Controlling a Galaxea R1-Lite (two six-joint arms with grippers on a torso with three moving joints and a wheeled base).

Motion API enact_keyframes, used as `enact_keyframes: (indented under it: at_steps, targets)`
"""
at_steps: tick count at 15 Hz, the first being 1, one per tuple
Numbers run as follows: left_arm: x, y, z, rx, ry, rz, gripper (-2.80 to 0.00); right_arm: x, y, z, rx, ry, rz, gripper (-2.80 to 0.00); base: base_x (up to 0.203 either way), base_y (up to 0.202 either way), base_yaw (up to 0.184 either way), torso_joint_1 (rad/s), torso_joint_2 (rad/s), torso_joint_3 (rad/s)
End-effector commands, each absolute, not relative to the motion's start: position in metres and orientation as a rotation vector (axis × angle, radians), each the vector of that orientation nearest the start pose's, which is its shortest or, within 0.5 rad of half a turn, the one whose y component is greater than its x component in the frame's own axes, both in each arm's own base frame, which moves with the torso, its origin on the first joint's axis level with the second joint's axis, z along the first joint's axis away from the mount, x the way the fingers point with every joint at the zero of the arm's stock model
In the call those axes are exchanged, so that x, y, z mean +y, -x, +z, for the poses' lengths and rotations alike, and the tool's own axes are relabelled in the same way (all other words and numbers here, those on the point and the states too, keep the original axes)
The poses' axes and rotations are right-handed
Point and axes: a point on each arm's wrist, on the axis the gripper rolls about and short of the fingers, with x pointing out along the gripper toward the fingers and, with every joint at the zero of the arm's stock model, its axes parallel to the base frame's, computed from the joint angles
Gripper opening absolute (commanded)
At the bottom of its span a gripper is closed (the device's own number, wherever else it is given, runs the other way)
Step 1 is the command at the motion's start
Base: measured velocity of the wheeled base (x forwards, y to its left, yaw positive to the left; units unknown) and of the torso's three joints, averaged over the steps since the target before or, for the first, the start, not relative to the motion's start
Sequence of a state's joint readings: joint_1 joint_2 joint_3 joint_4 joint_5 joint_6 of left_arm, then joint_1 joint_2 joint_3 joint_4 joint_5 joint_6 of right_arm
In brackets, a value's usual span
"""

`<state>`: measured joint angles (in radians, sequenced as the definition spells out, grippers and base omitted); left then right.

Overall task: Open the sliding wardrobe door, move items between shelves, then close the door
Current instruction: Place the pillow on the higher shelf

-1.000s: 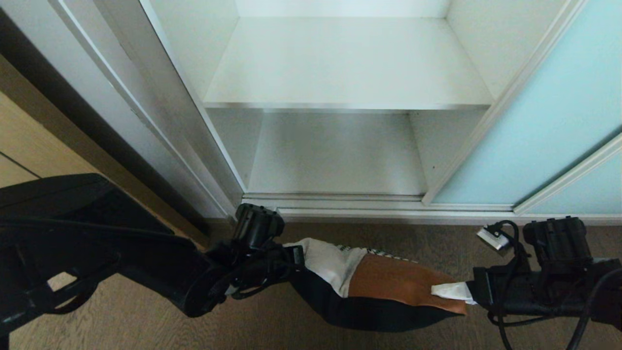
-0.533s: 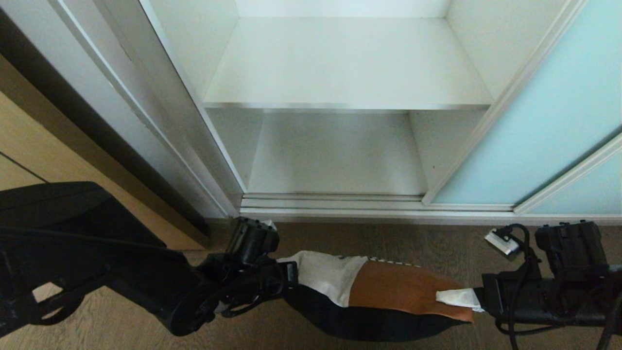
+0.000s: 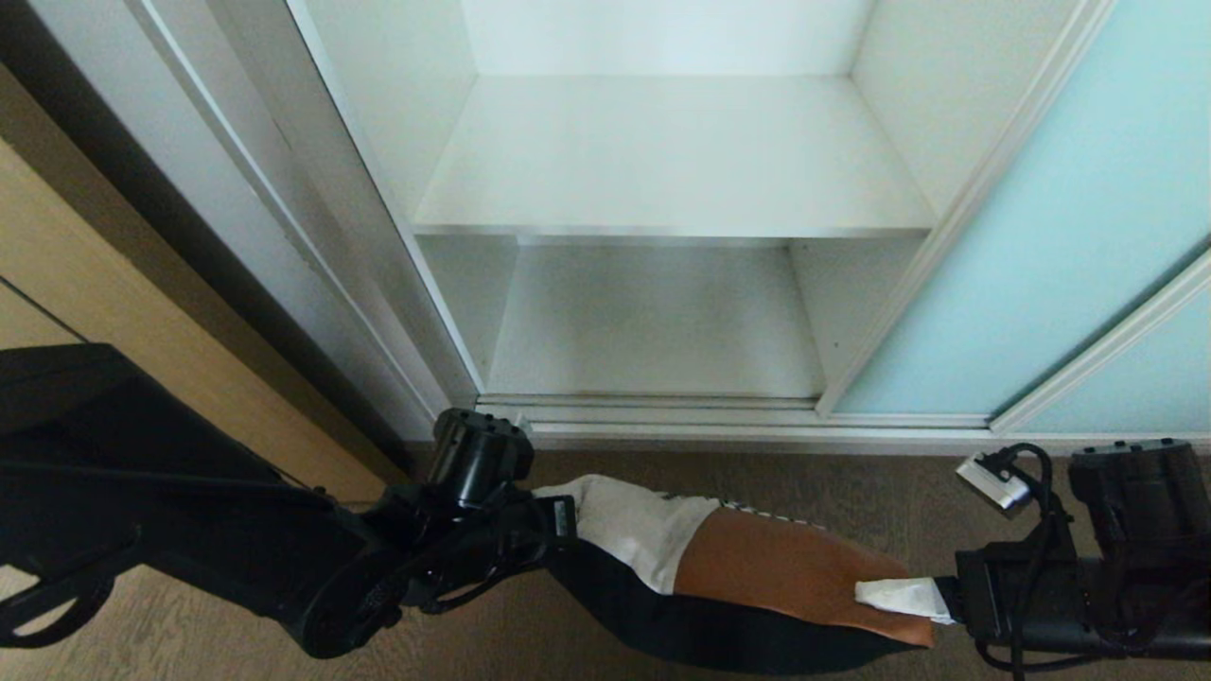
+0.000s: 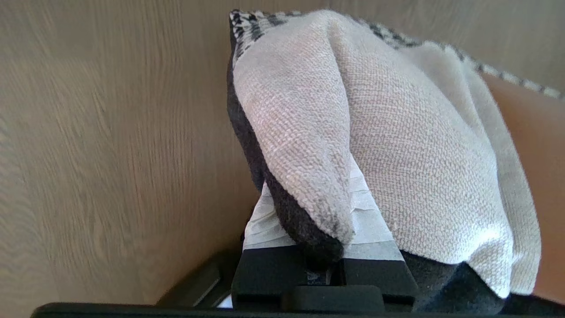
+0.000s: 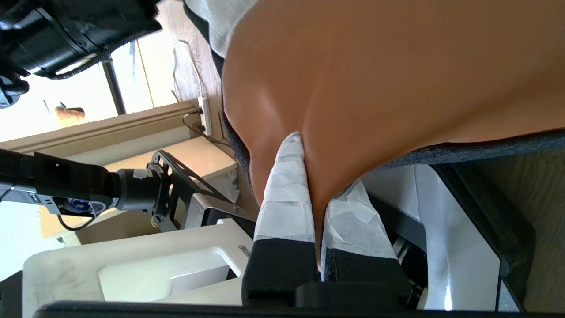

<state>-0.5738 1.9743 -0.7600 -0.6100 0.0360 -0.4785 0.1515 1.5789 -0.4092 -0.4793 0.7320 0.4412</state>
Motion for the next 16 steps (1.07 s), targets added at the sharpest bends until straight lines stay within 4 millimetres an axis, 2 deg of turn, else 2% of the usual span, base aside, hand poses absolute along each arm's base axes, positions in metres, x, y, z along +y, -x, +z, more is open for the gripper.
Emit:
enact_keyframes:
  at_steps: [1,6,9,16]
  targets:
    - [-0.182,-0.285,0.084,0.642,0.269,-0.331,-2.8,0.047,-0.21,0.109,0.855,-0.601,0.694,-2.8,0.0,0.0,0.0,0.002,0.0,0.206]
    - [-0.183,-0.287,0.082,0.6,0.259,-0.303,-2.8,0.046,-0.205,0.113,0.838,-0.597,0.698,-2.8,0.0,0.0,0.0,0.002,0.0,0.206]
    - [-0.185,-0.284,0.09,0.582,0.267,-0.319,-2.8,0.046,-0.201,0.116,0.826,-0.593,0.706,-2.8,0.0,0.0,0.0,0.003,0.0,0.205]
    - [-0.186,-0.285,0.092,0.573,0.269,-0.321,-2.8,0.046,-0.199,0.116,0.824,-0.593,0.707,-2.8,0.0,0.0,0.0,0.001,0.0,0.202]
